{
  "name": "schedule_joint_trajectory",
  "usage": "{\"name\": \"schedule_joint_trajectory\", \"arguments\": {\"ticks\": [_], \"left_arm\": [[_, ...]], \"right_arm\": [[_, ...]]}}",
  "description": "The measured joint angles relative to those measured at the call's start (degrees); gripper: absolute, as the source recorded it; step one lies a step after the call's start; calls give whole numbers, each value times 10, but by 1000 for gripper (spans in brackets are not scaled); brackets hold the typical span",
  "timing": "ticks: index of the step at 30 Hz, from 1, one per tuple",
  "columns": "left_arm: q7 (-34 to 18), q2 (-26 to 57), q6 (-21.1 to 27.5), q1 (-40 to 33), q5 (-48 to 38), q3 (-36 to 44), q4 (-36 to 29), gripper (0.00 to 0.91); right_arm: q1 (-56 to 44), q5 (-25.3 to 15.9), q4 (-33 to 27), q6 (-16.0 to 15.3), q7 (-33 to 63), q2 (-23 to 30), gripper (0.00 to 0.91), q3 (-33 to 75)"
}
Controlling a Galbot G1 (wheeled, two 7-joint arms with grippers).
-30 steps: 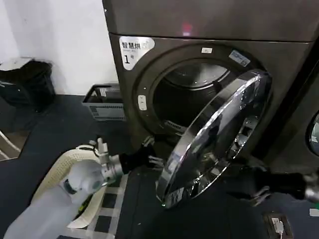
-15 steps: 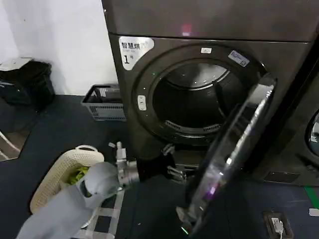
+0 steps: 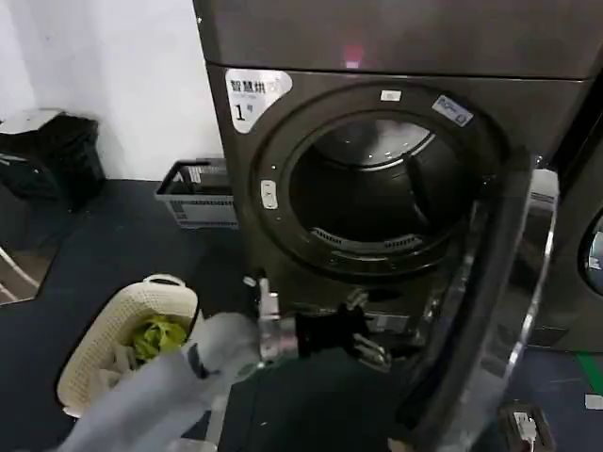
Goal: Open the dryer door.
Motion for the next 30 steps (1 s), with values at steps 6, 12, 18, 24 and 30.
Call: {"name": "schedule_joint_trajectory", "arguments": {"ticks": [6, 12, 18, 24, 30], "left_arm": [[-15, -29, 0, -29, -4, 42, 22, 907], [-10, -55, 16, -60, -15, 78, 48, 907], [-20, -86, 16, -82, -12, 104, 74, 907], [-34, -118, 14, -100, -5, 115, 97, 907], [-39, -155, 11, -114, 15, 117, 127, 907]], "right_arm": [[-20, 34, -5, -28, 73, -4, 907, 75], [-27, 9, -6, -43, 118, -4, 907, 131], [-32, -3, -2, -46, 138, 0, 907, 174], [-40, -10, -4, -48, 132, 0, 907, 204], [-48, -10, -5, -54, 133, -4, 907, 225]]}}
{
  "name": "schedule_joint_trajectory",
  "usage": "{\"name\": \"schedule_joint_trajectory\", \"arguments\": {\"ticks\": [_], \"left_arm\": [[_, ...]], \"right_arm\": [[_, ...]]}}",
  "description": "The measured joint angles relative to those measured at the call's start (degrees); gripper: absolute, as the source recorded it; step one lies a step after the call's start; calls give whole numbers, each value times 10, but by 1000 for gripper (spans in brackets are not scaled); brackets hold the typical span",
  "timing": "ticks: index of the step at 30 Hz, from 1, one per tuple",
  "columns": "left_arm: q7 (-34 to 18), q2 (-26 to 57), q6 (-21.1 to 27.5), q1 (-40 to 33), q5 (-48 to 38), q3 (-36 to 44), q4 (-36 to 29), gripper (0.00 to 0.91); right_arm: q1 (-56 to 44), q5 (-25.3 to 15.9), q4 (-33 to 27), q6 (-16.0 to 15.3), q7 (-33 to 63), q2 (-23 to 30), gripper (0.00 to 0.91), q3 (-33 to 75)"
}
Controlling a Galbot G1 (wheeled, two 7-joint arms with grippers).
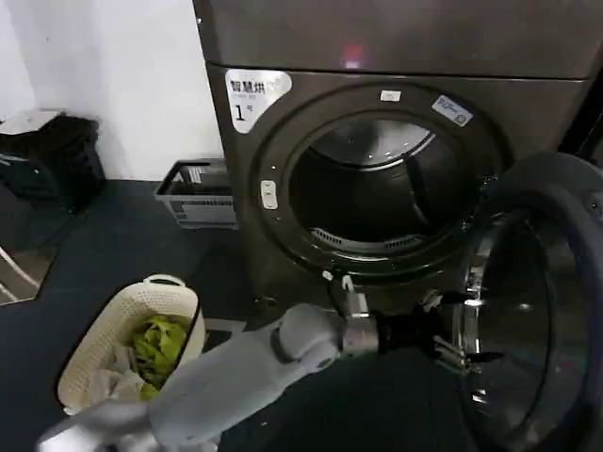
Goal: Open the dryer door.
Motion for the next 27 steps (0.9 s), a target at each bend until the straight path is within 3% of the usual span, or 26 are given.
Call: {"name": "schedule_joint_trajectory", "arguments": {"ticks": [17, 27], "left_arm": [[-18, -93, -14, -19, 21, 14, 77, 907], [-26, -112, -26, -23, 21, 19, 89, 907]], "right_arm": [[-12, -9, -6, 15, -18, -2, 907, 38], [-16, -7, -9, 17, -25, -2, 907, 45]]}}
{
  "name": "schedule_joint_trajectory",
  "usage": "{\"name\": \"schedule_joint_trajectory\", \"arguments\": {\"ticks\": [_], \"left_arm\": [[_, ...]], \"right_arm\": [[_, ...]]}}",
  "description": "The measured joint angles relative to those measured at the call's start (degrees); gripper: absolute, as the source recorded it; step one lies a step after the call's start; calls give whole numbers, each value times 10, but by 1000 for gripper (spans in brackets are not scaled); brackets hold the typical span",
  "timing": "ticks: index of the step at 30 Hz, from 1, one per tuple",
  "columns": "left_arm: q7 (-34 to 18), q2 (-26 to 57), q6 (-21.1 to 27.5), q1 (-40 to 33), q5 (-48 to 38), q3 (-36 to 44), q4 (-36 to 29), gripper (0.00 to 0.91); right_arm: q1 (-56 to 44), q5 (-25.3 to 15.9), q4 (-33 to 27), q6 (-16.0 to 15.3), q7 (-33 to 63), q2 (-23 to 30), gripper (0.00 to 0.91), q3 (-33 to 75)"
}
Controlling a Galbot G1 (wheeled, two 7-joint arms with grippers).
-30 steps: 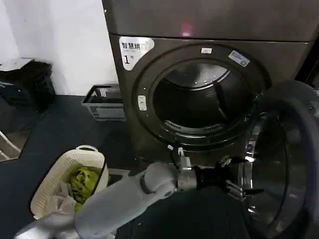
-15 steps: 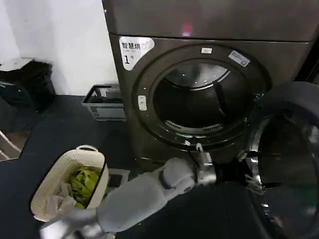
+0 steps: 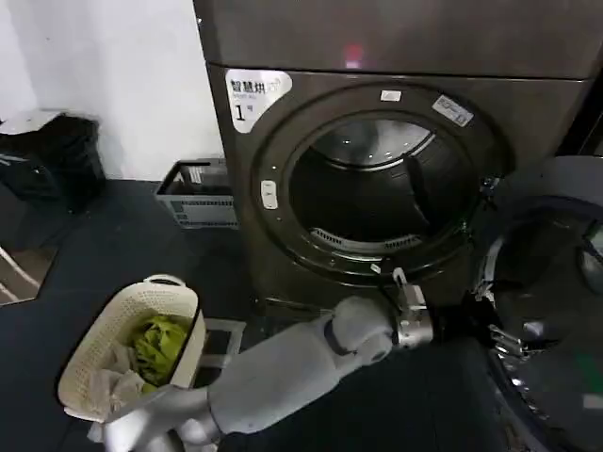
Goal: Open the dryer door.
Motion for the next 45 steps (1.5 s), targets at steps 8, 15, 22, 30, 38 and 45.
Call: {"name": "schedule_joint_trajectory", "arguments": {"ticks": [8, 15, 22, 30, 38, 45], "left_arm": [[-2, 25, -23, 2, -2, 0, -16, 907], [-1, 55, -76, 6, 0, 1, -31, 907], [-2, 93, -142, 9, -3, 2, -50, 907], [-1, 140, -210, 20, -33, 9, -73, 907], [-1, 187, -230, 32, -50, 11, -102, 907], [4, 235, -246, 44, -51, 3, -132, 907]], "right_arm": [[7, -1, 5, 0, -4, 0, 907, -9], [11, -2, 10, 3, -4, -6, 907, -12], [6, -2, 10, 7, -4, -14, 907, -1], [0, -14, -1, 12, 0, -17, 907, 13], [-7, -23, -7, 16, 0, -19, 907, 25], [-7, -27, -5, 11, 10, -24, 907, 27]]}}
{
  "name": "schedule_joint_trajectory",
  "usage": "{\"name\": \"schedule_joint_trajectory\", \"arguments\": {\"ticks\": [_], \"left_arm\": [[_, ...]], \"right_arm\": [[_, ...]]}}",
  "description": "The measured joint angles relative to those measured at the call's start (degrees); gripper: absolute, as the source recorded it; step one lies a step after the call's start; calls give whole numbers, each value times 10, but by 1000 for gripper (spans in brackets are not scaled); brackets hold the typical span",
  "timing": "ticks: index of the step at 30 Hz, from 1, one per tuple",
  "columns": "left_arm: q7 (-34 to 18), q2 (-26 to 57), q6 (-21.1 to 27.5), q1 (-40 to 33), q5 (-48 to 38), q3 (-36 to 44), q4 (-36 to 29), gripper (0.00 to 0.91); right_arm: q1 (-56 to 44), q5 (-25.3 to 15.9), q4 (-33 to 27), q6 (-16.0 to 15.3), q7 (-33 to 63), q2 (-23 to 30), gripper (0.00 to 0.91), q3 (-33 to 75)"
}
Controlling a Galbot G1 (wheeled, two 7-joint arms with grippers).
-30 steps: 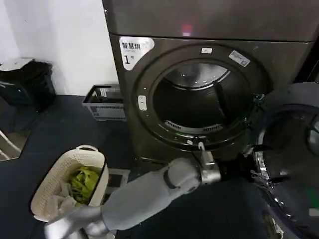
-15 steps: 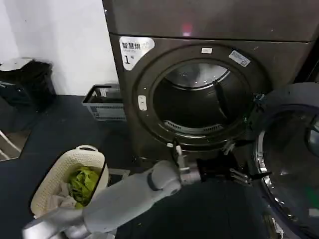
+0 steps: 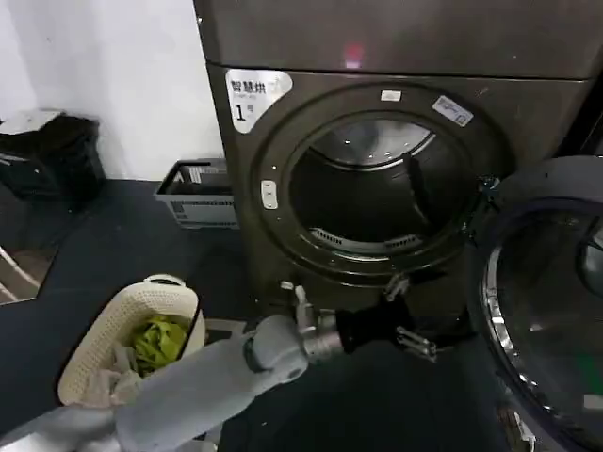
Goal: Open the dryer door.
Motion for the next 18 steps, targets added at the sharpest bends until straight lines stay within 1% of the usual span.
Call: {"name": "schedule_joint_trajectory", "arguments": {"ticks": [2, 5, 9, 13, 18], "left_arm": [[2, 12, -13, 5, 7, -4, -6, 907], [1, 31, -15, 15, -2, -13, -17, 907], [-3, 57, -14, 31, 6, -25, -31, 907], [-19, 93, -7, 53, 17, -39, -46, 907], [-25, 149, 21, 86, 48, -65, -70, 907]], "right_arm": [[0, -3, 1, 2, -2, 0, 907, 0], [-1, -15, 1, 5, -1, 0, 907, 4], [-5, -23, 0, 11, -1, -6, 907, 16], [-5, -25, 4, 12, -1, -10, 907, 27], [1, -36, 4, 11, -1, -10, 907, 29]]}}
